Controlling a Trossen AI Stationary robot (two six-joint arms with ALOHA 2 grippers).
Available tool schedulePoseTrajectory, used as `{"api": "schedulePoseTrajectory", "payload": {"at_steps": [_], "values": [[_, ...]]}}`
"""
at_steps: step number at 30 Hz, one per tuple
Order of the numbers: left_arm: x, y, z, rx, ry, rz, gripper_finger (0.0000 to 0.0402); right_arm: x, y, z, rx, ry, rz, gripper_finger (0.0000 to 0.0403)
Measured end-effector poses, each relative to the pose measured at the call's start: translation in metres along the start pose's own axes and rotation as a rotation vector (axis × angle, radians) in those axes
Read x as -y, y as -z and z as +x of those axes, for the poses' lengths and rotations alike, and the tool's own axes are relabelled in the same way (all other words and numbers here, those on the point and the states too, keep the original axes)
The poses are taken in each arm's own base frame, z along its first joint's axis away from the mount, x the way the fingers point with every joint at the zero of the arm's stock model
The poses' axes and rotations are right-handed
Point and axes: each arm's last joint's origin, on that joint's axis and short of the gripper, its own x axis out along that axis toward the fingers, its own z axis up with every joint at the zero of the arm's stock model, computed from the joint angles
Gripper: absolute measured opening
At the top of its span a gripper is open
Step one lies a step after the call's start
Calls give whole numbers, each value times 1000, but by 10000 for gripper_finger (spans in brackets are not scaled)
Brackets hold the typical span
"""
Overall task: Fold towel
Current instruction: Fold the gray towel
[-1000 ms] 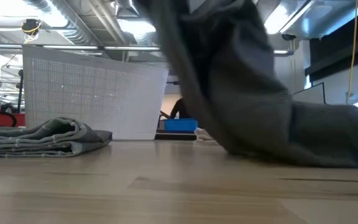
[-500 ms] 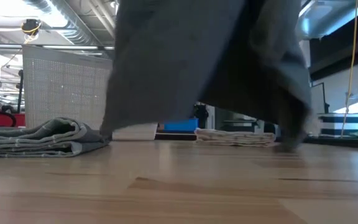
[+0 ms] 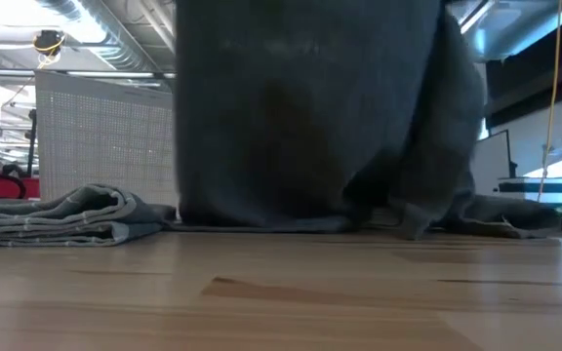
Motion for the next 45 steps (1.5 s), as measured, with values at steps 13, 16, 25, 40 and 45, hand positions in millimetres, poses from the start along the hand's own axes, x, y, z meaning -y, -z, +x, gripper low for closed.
{"api": "schedulePoseTrajectory", "payload": {"at_steps": [13,16,25,40,45], "values": [[138,55,68,-267,-26,132,4,-119,85,76,-234,-150,35,4],[161,74,90,-335,-55,176,7,-139,95,87,-267,-199,29,14],[184,104,133,-620,-6,136,52,-153,109,111,-379,-234,80,76],[159,52,97,-330,161,-62,158,-140,67,102,-420,-249,-31,195],[168,69,118,-436,258,-60,159,-144,73,112,-188,-115,-10,193]]}}
